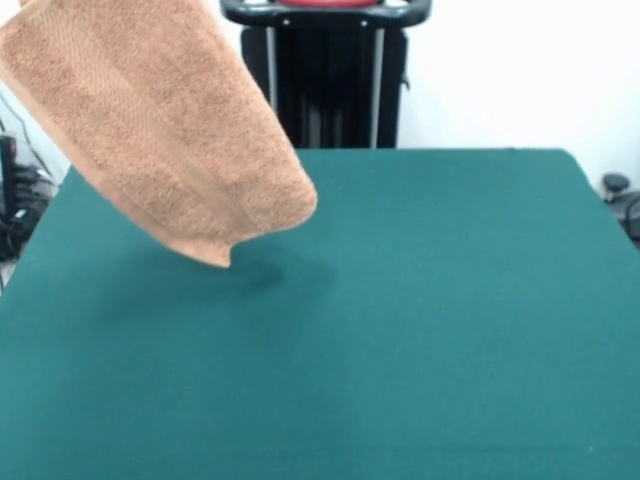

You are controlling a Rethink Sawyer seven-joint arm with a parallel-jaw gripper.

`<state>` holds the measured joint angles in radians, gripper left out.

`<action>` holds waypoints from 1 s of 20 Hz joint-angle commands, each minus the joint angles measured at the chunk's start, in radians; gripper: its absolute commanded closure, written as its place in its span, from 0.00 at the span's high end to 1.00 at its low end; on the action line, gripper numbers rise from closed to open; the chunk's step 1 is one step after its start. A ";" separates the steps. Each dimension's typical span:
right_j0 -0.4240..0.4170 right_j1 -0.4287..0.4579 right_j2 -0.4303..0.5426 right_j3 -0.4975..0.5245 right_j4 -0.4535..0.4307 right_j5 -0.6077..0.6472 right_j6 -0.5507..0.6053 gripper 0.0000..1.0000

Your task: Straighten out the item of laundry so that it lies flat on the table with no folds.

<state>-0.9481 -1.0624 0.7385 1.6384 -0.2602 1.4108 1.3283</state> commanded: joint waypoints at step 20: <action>0.471 -0.279 -0.189 -0.004 -0.719 -0.159 0.554 0.00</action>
<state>-0.7471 -1.0941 0.6514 1.5525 -0.7050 1.3152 1.3546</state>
